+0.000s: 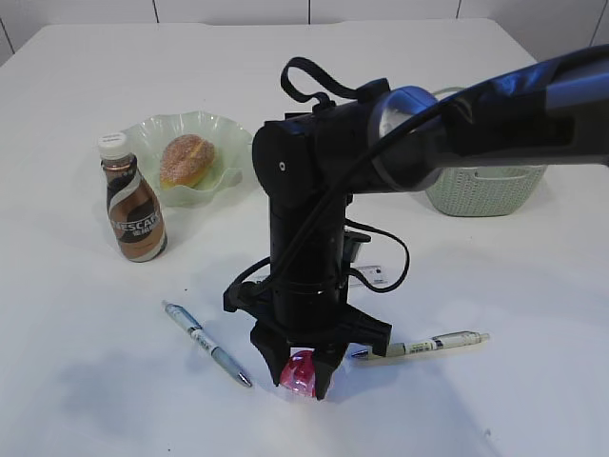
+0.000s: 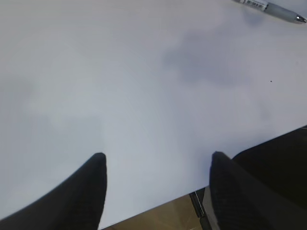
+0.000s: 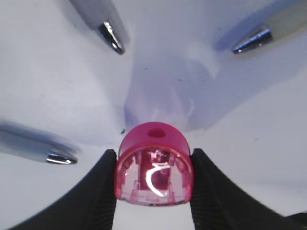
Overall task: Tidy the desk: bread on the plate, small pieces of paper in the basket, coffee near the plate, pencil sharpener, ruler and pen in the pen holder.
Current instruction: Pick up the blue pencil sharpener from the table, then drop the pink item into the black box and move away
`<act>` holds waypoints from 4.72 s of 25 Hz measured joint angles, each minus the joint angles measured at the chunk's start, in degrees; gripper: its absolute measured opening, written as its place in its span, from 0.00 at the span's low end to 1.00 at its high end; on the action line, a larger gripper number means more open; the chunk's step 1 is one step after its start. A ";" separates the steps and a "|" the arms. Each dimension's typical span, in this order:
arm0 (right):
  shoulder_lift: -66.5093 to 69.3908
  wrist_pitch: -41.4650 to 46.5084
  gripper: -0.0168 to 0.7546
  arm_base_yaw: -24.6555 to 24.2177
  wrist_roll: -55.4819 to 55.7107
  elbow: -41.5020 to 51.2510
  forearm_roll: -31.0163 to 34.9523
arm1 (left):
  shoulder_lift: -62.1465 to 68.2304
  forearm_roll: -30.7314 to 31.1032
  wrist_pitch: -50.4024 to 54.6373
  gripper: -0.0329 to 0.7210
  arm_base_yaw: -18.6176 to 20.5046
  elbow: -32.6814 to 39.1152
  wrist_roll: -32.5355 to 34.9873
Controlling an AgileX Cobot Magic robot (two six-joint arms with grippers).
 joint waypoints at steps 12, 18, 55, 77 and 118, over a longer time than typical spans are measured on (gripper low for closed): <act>0.00 3.62 0.46 0.00 -15.45 -7.34 0.22 | 0.00 0.00 0.72 0.67 0.00 0.00 0.00; 0.09 3.79 0.46 0.00 -22.35 -11.33 0.47 | 0.00 -0.11 1.79 0.67 0.00 0.00 0.00; 0.22 -7.14 0.46 -9.10 -36.20 -34.01 -38.65 | 2.41 -3.77 -6.86 0.67 0.00 0.00 -1.34; 12.33 -30.36 0.46 -13.76 -36.44 -34.01 -36.79 | 16.54 -3.67 -11.73 0.67 0.00 -17.43 -1.34; 15.58 -35.42 0.46 -15.19 -36.34 -34.01 -34.81 | 18.27 -2.84 -12.95 0.67 0.00 -18.59 -1.34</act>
